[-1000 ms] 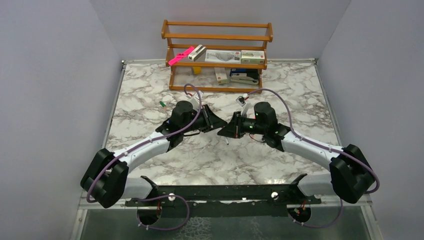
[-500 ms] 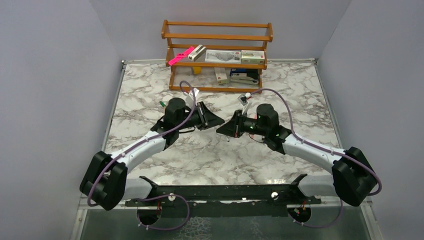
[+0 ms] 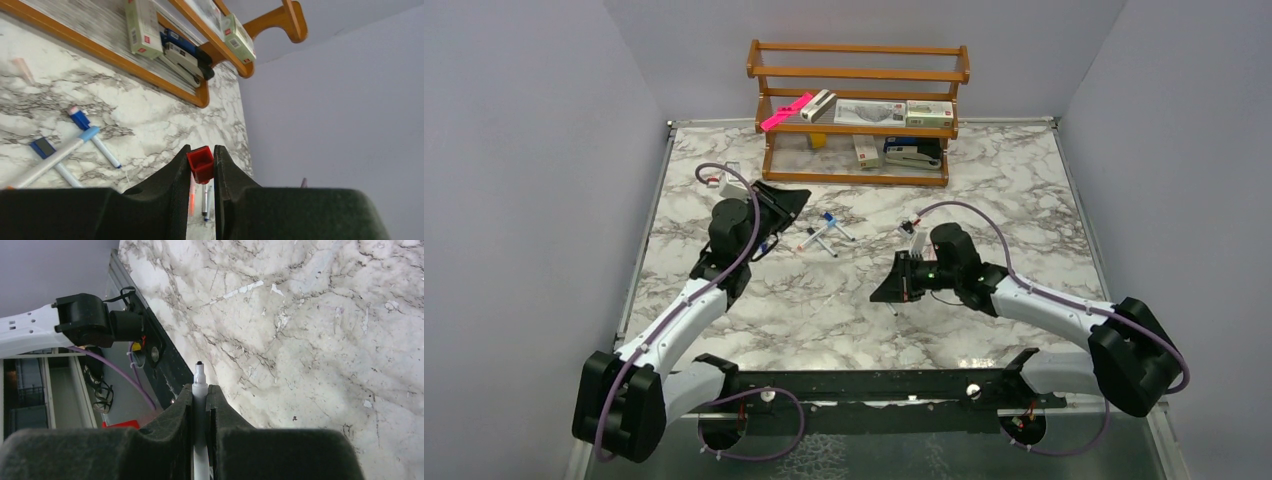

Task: Open the pen caps

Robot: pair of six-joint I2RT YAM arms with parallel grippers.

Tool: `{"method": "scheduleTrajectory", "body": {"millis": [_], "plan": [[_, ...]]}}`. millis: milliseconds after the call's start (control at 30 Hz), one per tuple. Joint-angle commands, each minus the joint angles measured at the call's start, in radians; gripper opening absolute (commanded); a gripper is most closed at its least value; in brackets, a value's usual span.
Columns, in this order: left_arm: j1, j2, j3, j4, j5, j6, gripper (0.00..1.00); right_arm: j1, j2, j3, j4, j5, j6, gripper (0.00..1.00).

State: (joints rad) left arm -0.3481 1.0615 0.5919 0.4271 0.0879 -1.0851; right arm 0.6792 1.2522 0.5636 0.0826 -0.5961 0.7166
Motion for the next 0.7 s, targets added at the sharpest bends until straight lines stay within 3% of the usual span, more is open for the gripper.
{"method": "scheduleTrajectory", "body": {"millis": [0, 133, 300, 667], "plan": [[0.034, 0.019, 0.11, -0.18, -0.019, 0.109, 0.0, 0.002, 0.003, 0.084, -0.168, 0.137, -0.057, 0.01], [0.055, 0.062, 0.238, -0.422, 0.037, 0.266, 0.0, -0.011, 0.053, 0.177, -0.334, 0.387, -0.136, 0.01], [0.075, 0.031, 0.255, -0.544, 0.056, 0.353, 0.0, -0.046, 0.143, 0.256, -0.428, 0.664, -0.159, 0.01], [0.101, 0.002, 0.219, -0.61, 0.093, 0.393, 0.0, -0.212, 0.297, 0.32, -0.419, 0.838, -0.22, 0.01]]}}
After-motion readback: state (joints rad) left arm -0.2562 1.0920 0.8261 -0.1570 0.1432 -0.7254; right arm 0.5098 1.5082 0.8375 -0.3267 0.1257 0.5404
